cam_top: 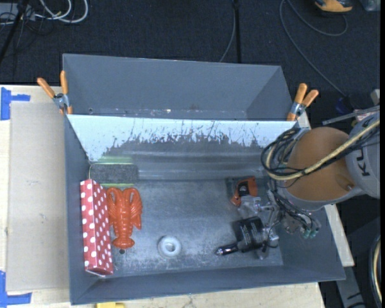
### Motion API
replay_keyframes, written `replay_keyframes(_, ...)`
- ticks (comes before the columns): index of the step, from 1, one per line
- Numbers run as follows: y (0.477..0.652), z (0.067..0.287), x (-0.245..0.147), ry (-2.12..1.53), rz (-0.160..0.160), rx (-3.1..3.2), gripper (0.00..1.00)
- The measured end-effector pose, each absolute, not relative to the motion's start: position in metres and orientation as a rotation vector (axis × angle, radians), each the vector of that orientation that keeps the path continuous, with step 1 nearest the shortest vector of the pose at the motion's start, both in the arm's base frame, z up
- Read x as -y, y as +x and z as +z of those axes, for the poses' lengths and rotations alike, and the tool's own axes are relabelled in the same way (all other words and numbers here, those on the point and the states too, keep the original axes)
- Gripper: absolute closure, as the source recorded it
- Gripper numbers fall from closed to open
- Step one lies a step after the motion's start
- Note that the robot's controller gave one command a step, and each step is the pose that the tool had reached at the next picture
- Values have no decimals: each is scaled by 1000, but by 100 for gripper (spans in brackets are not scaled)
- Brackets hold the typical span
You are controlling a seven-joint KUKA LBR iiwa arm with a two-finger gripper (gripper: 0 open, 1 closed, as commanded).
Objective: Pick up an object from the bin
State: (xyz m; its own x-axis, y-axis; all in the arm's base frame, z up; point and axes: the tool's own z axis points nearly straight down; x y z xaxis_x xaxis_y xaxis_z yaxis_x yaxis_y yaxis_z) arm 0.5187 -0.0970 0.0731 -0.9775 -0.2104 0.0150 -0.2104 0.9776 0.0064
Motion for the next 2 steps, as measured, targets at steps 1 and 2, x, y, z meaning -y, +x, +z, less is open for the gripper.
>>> replay_keyframes(1, 519, 73, 97, 329, -8, 3108, 100)
replay_keyframes(2, 519, 73, 97, 328, -8, 3109, 100)
